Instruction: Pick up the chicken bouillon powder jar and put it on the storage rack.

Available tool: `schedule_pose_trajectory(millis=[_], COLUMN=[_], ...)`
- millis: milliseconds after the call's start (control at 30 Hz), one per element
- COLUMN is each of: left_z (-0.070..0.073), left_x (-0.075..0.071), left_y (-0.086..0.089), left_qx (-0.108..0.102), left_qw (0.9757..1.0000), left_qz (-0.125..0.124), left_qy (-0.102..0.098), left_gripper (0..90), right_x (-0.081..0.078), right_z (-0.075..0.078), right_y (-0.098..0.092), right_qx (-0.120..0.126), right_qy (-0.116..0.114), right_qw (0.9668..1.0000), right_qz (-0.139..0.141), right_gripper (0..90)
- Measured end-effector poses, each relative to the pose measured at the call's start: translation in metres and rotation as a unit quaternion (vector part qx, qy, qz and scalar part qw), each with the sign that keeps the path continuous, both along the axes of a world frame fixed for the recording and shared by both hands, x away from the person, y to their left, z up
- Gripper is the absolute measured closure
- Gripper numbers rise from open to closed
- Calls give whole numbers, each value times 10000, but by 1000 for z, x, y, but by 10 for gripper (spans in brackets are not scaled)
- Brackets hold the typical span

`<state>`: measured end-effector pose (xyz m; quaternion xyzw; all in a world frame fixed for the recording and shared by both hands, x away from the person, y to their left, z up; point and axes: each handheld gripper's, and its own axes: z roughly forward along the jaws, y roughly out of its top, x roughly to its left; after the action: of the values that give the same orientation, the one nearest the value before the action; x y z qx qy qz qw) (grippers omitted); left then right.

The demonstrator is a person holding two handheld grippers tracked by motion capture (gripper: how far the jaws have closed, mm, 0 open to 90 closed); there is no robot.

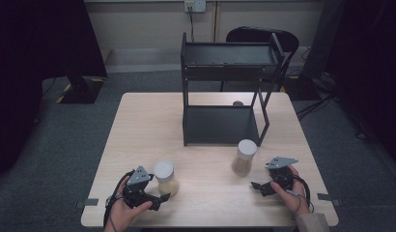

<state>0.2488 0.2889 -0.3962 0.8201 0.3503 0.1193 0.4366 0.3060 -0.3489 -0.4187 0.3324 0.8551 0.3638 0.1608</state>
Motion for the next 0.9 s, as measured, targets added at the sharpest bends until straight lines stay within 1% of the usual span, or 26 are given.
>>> schedule_pose_trajectory(millis=[167, 267, 400, 467, 533, 600, 733, 767, 800, 833, 900], left_z=[5, 8, 11, 12, 12, 14, 17, 17, 19, 21, 22], left_x=[3, 6, 12, 14, 15, 17, 17, 16, 17, 18, 18], left_y=[-2, -4, -7, -8, -9, -11, -14, -14, -15, -15, -16], left_qx=[-42, -78, -121, -141, -168, -143, -108, -101, -55, 0, 33], left_qw=[10000, 9999, 9999, 9999, 9998, 9998, 9998, 9998, 9998, 9997, 9997], left_qz=[29, -13, -25, -51, -73, -135, -119, -102, -112, -143, -161], left_qy=[-72, -94, -82, -82, -60, -55, -109, -142, -171, -184, -197], left_gripper=[25, 27, 64, 100, 108, 167, 257, 257, 298, 302, 312], right_x=[0, 0, 0, 0, 0, 0, 0, 0, 0, 0, 0], right_z=[0, 0, 0, 0, 0, 0, 0, 0, 0, 0, 0], right_y=[0, 0, 0, 0, 0, 0, 0, 0, 0, 0, 0], right_qx=[1, 0, 0, 1, 1, 1, 1, 1, 0, 0, 0], right_qy=[0, 0, 0, -1, -1, 0, 0, 0, 0, 0, -1], right_qw=[10000, 10000, 10000, 10000, 10000, 10000, 10000, 10000, 10000, 10000, 10000], right_qz=[-1, 0, -1, -1, -1, -1, -1, -1, -1, -1, -1], right_gripper=[0, 0, 0, 0, 0, 0, 0, 0, 0, 0, 0])
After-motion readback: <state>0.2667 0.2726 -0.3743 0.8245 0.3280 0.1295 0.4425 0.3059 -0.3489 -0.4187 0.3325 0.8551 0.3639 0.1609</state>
